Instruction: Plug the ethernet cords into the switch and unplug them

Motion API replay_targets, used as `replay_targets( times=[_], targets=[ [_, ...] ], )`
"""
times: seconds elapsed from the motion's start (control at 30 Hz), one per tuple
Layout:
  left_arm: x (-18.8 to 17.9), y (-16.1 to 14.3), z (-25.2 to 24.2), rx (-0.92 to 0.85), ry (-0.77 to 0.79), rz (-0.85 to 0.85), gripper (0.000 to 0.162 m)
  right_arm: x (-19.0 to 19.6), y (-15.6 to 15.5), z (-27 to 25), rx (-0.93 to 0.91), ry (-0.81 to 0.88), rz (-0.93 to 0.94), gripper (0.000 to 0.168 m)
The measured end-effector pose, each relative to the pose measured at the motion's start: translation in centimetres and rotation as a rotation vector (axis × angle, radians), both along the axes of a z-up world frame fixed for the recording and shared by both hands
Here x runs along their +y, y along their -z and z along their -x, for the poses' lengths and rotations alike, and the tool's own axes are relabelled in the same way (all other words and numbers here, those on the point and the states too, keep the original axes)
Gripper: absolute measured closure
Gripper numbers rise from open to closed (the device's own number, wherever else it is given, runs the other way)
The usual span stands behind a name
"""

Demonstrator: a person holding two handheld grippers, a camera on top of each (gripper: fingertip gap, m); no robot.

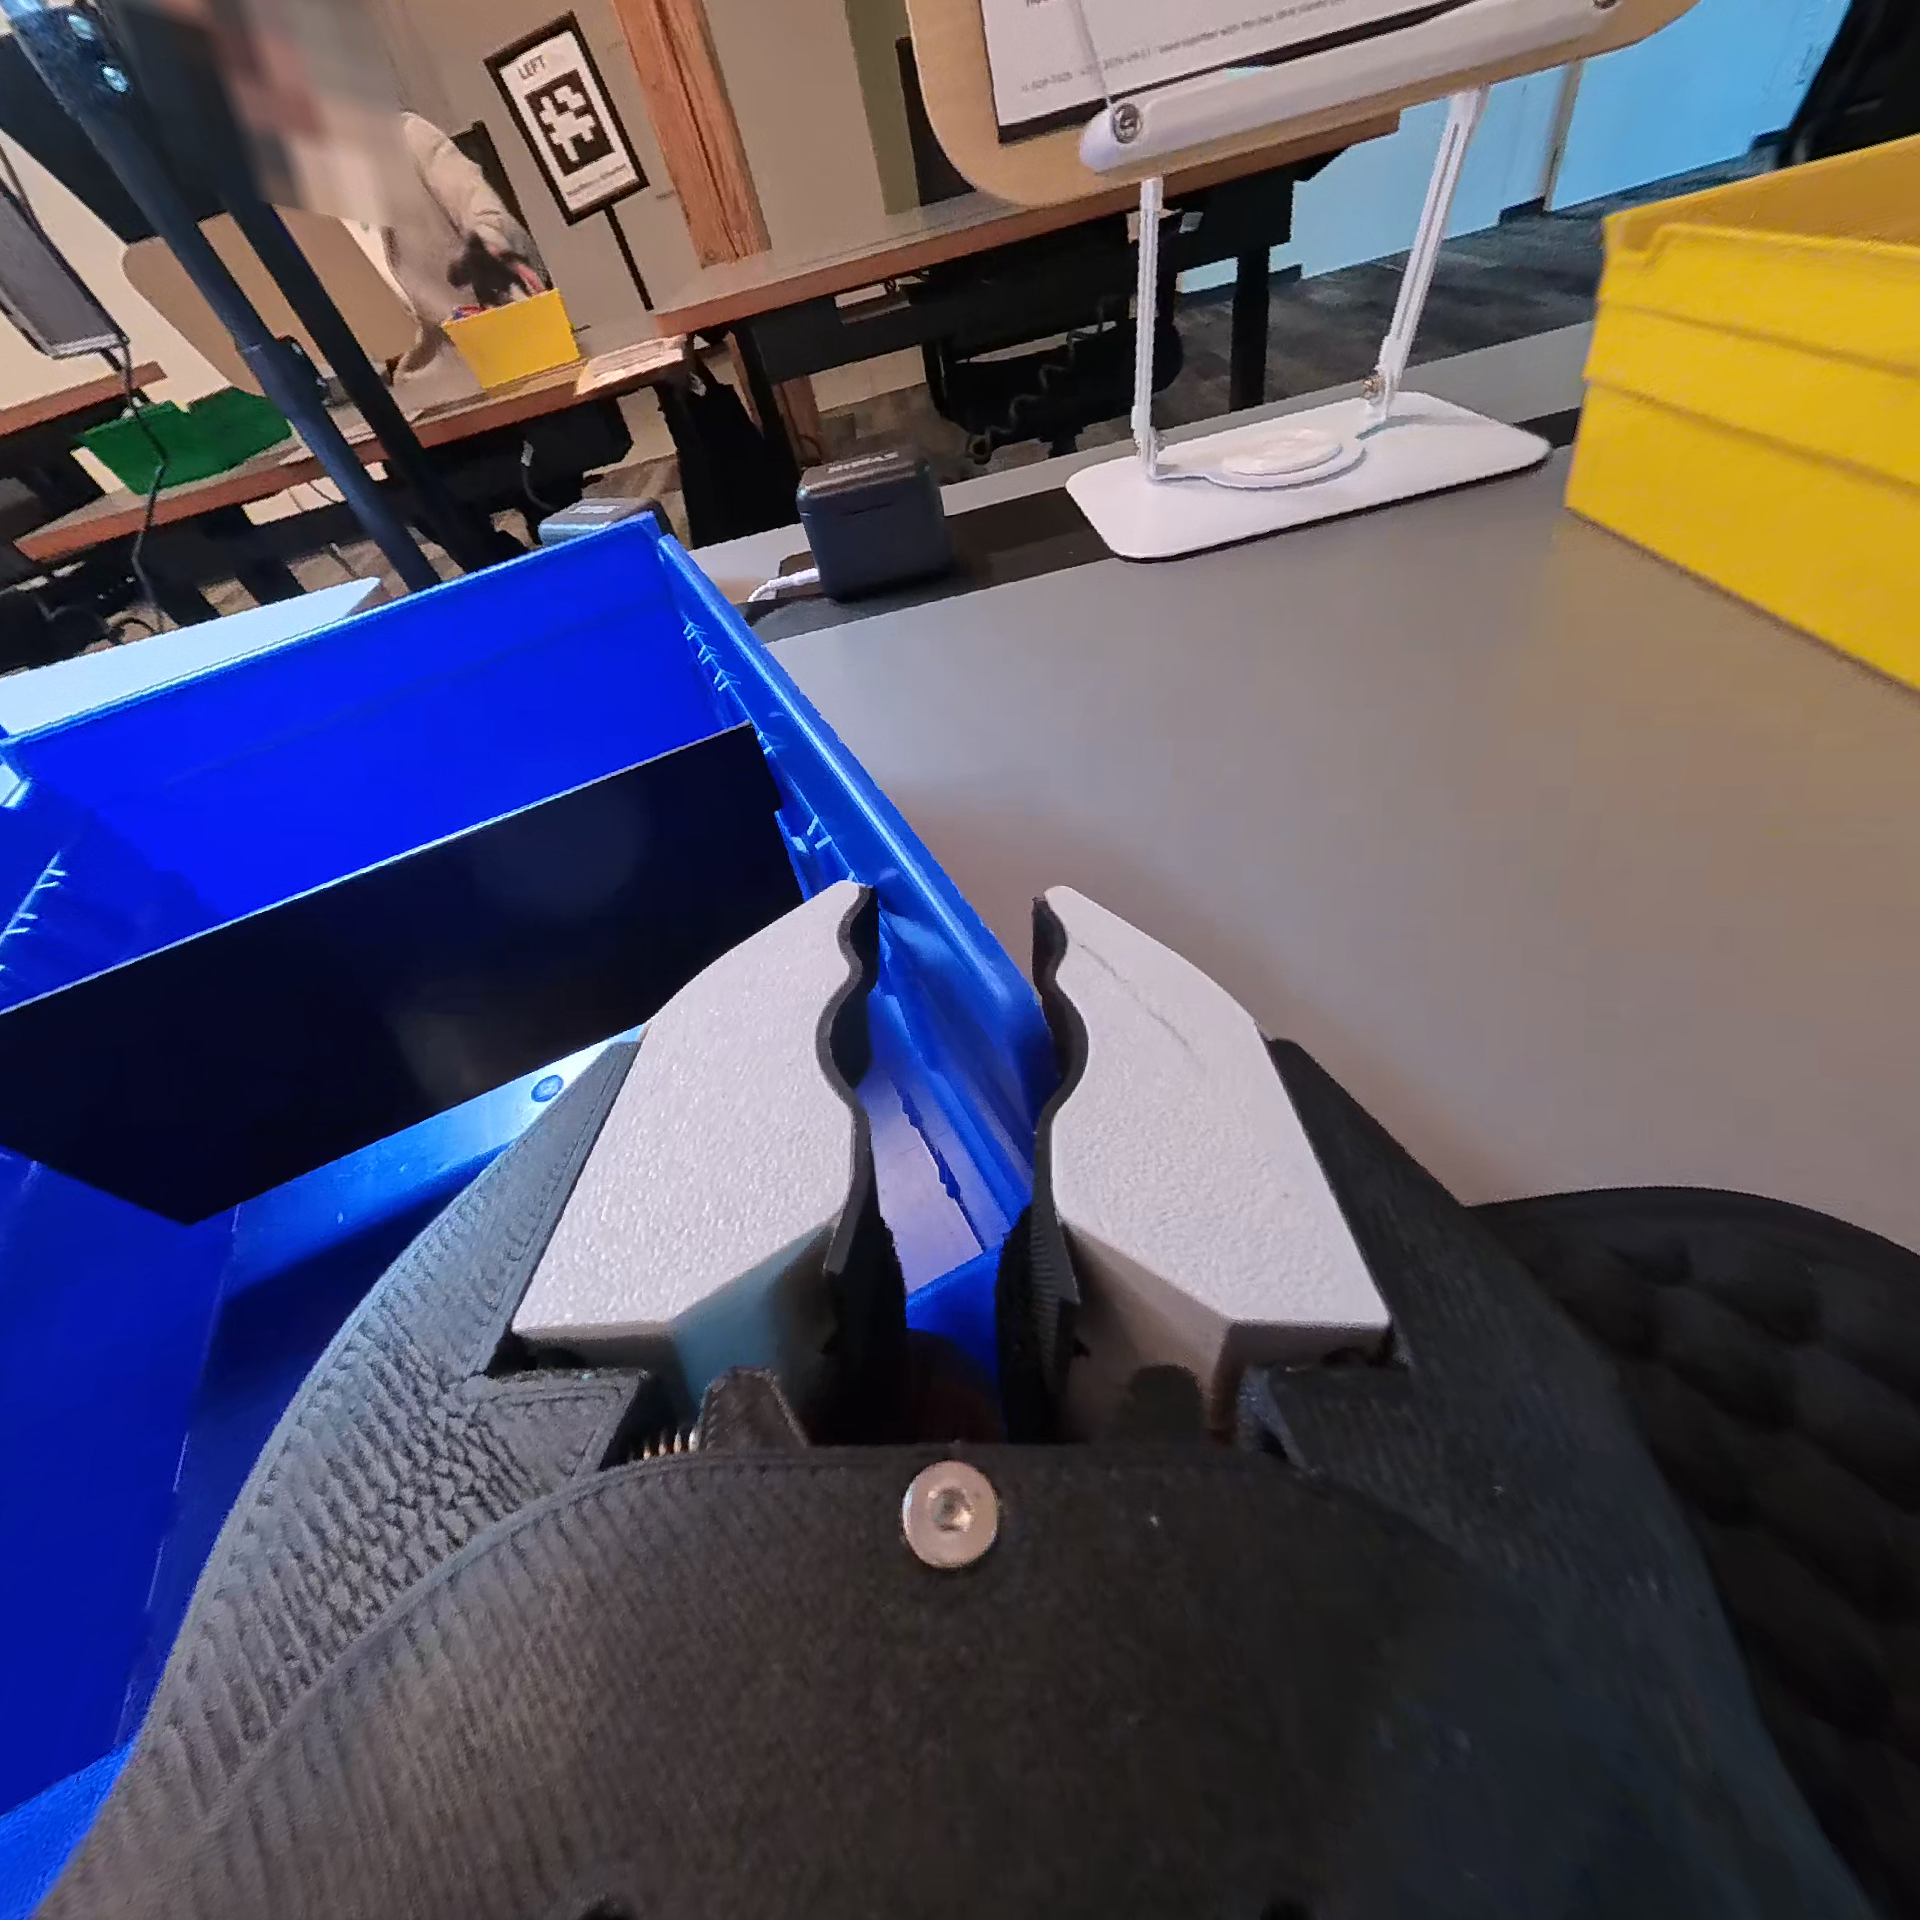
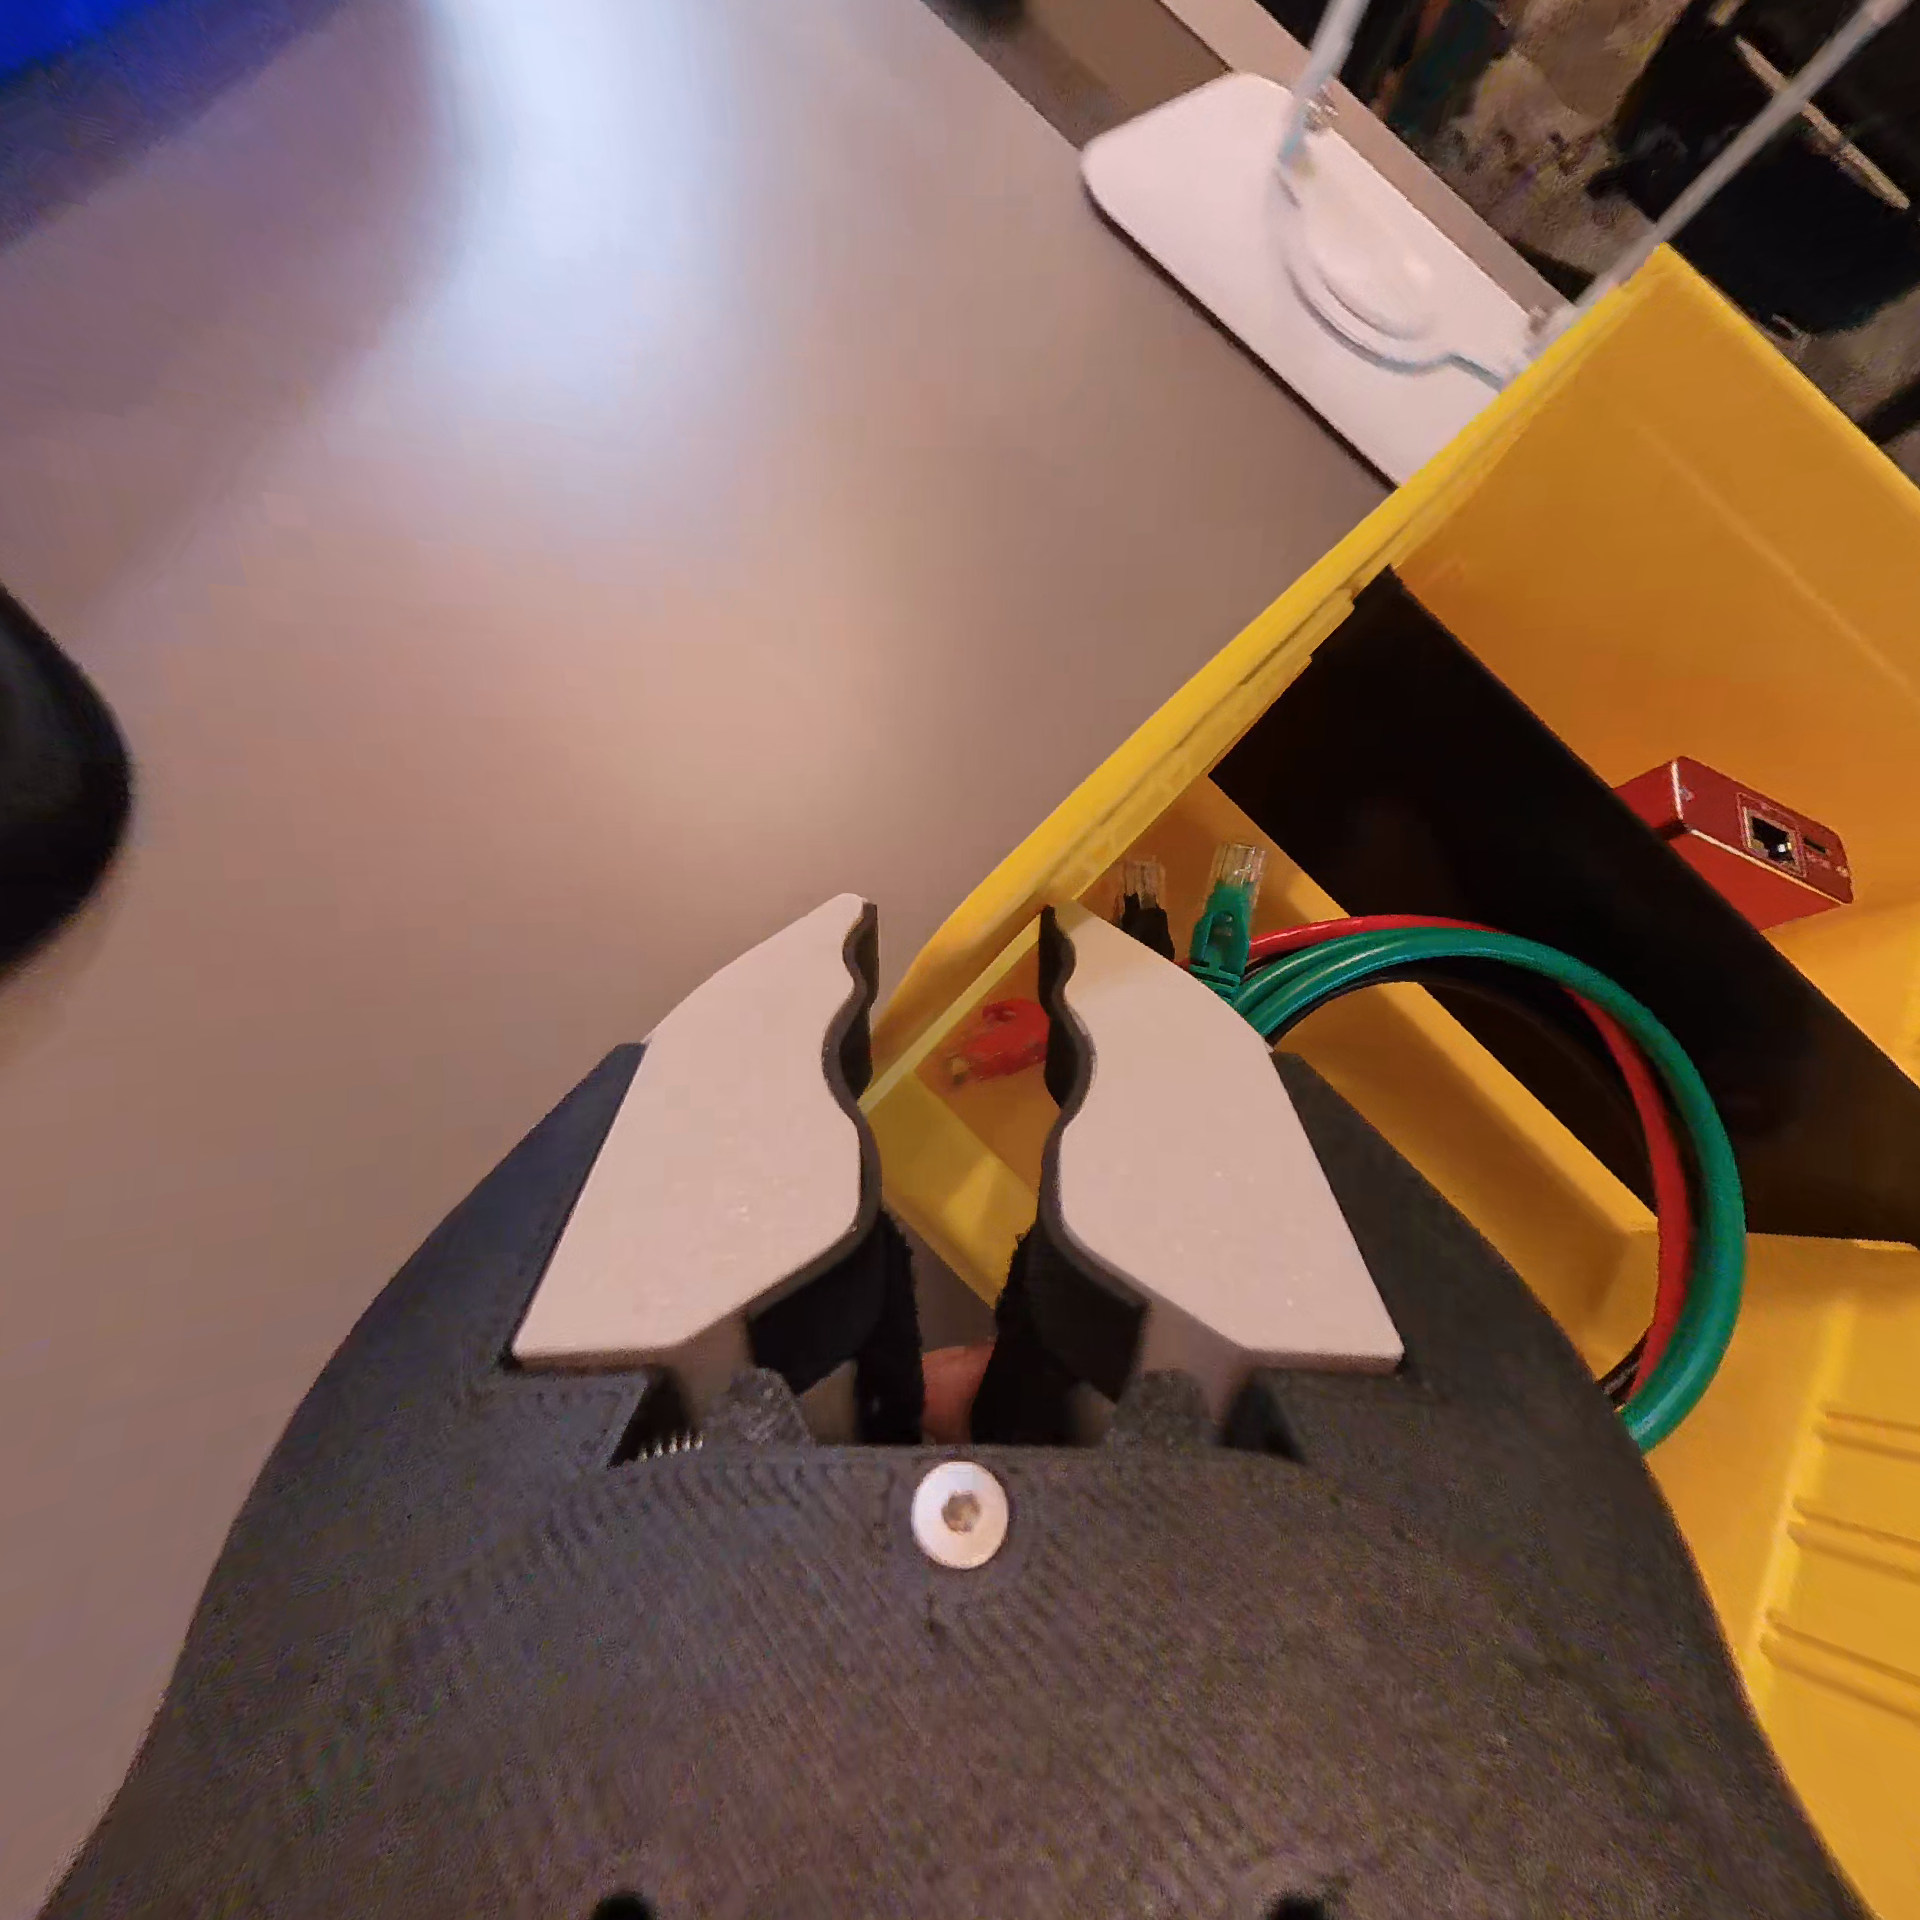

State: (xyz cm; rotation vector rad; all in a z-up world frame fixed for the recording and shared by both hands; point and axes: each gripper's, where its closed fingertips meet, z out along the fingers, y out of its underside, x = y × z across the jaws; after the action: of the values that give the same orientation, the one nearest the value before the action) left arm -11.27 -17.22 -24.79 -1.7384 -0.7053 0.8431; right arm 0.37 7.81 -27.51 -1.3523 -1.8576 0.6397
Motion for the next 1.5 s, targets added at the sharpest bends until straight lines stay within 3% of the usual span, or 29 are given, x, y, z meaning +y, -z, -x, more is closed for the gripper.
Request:
replay_targets(
  times=[0.37,0.6,1.3,1.5],
  targets=[
    [-0.3,-0.1,0.4,-0.001,-0.026,-0.036,0.137,-12.1,-0.1,5.0,-0.010,-0.282,-0.027,0.137],
    [-0.3,-0.2,0.0,-0.060,0.033,-0.096,0.132,-17.6,-0.2,7.5,0.006,-0.381,-0.004,0.137],
    [-1.3,-0.3,1.5,-0.076,0.007,-0.159,0.130,-24.5,-0.3,10.7,0.036,-0.560,0.048,0.133],
    [-1.5,-0.5,1.5,-0.097,0.025,-0.193,0.121,-25.4,-0.4,11.1,0.050,-0.592,0.087,0.132]
  ],
)
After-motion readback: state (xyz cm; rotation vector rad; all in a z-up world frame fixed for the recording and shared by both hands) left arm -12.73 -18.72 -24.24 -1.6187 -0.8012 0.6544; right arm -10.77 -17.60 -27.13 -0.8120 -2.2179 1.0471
